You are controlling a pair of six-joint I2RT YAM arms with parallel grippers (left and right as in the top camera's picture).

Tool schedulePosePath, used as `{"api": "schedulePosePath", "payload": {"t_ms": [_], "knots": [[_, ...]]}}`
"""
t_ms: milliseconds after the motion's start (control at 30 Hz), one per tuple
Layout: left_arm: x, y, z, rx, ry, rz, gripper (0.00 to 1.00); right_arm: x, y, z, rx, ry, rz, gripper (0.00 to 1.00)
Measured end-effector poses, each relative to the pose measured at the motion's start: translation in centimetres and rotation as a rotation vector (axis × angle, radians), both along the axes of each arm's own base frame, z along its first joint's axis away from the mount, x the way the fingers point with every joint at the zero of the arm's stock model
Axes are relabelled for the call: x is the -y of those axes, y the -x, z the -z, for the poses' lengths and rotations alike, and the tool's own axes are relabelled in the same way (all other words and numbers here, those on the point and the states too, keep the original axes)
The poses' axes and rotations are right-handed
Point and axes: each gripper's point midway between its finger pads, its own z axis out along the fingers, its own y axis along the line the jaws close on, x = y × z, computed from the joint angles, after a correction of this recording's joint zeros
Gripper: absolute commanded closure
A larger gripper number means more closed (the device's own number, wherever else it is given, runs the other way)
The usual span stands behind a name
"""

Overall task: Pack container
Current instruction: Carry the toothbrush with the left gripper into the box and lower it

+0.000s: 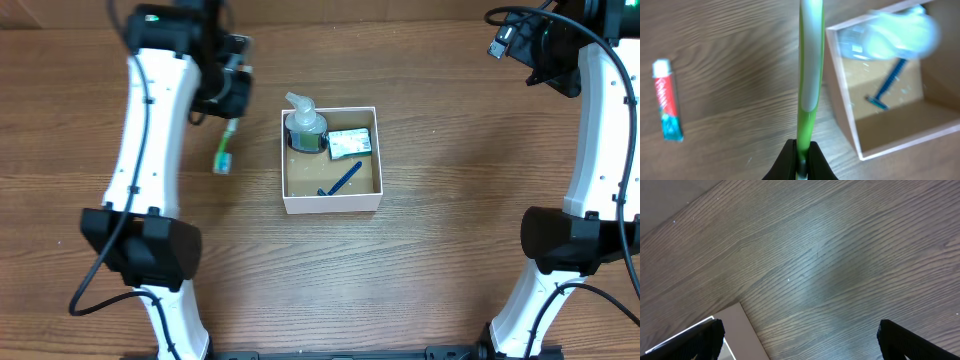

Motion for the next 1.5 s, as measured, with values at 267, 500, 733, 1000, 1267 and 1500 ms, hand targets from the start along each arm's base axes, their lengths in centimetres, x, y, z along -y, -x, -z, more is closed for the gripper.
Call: {"api": "schedulePosePath", "payload": {"t_ms": [267,500,733,1000,1267,1500], "knots": [[8.1,2.2,-0.1,0.037,-0.009,0.292,0.95,0.0,0.0,0.0,0.000,0.000,0.001,0.00],[13.7,3.2,-0.5,0.117,0.009,0.454,0.95,0.0,0.0,0.0,0.000,0.000,0.001,0.00],[15.5,4.1,0.3,0.127,0.000,0.559,0.95,0.0,0.0,0.0,0.000,0.000,0.001,0.00],[15.7,3.8,4.8,0.093,-0.018,0.598,0.96,0.0,0.0,0.0,0.000,0.000,0.001,0.00],[16.0,3.7,7.8,0.083,-0.005,0.603,0.94,0.0,0.0,0.0,0.000,0.000,0.001,0.00],[15.9,4.0,8.7,0.067,-0.006,0.614,0.83,0.0,0.0,0.0,0.000,0.000,0.001,0.00]]}}
